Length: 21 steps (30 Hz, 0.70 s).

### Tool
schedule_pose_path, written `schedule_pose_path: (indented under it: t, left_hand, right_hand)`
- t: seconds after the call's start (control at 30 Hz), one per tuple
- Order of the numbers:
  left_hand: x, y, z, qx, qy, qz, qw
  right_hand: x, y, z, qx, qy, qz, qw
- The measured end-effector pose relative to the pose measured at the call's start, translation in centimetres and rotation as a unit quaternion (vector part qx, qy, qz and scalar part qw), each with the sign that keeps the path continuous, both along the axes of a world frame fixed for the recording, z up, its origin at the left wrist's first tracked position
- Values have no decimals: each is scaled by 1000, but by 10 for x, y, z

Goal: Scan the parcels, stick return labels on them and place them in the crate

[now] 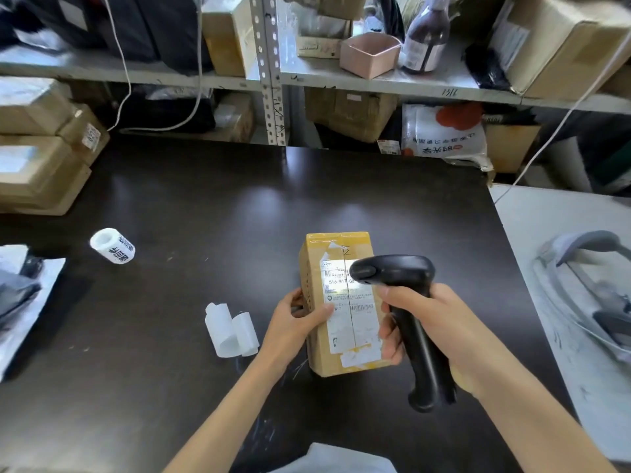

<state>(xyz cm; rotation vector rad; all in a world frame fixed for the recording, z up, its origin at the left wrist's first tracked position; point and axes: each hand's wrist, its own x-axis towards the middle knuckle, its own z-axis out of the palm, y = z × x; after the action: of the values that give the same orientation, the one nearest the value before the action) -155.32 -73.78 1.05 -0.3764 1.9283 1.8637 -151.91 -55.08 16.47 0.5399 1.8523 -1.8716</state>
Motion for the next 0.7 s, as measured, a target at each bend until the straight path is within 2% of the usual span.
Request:
schedule_pose_path:
  t: [0.33,0.7]
  left_hand:
    - [-2,-1,-1,1,2,-10,1000]
    - [-2,-2,-4,-11,9,-16,1000]
  right_hand:
    - [-3,-1,1,18,15,-5,1000]
    - [-3,-2,-3,7,-10,17,1000]
